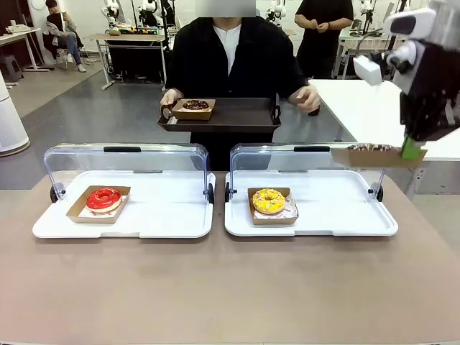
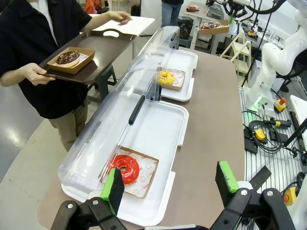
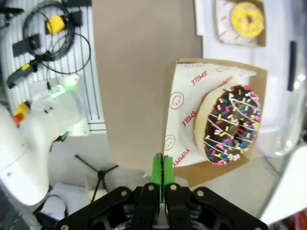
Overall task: Provide the desired donut to the person.
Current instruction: Pick up and lift the Paper togo box containing the Donut pointed at by the person.
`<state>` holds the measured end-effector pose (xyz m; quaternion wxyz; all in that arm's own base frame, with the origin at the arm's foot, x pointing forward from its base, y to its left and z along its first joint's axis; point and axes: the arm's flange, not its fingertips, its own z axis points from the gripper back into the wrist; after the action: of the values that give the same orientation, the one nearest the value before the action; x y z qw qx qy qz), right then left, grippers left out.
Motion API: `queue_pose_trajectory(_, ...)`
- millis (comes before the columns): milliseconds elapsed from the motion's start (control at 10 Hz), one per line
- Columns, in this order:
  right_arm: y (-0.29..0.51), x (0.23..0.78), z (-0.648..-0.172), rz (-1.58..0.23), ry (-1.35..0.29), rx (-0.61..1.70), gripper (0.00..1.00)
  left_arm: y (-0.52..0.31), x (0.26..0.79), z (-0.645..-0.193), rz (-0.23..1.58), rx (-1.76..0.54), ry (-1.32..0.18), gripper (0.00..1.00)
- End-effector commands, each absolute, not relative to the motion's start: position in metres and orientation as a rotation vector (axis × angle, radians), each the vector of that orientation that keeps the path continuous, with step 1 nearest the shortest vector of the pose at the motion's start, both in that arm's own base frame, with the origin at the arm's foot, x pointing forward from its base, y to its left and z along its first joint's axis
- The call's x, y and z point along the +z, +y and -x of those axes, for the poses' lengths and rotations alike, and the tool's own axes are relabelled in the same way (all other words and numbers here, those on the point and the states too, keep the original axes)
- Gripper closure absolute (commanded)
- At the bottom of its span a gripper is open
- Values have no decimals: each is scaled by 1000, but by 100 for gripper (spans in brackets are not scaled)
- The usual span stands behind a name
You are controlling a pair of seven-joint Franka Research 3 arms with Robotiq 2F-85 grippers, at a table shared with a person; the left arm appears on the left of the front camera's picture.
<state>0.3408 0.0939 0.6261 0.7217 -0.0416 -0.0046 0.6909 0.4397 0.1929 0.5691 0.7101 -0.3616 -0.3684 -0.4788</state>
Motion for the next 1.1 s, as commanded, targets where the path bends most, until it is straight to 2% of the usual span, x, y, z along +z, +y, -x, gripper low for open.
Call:
queue_pose_trajectory(0,99,644,-385,95,39,1452,100,193,571,-439,800,-1066,-823,0)
queue_pose_trajectory(300,98,664,-422,73,-9,1440,100,193,571,-439,800,-1066,-823,0)
queue_pose_trajectory(500,89,652,-437,61,-52,1489,100,193,571,-439,800,-1066,-823,0)
queue_pose_trajectory(1000,97,657,-426,88,-19,1448,100,193,571,-439,800,-1066,-823,0)
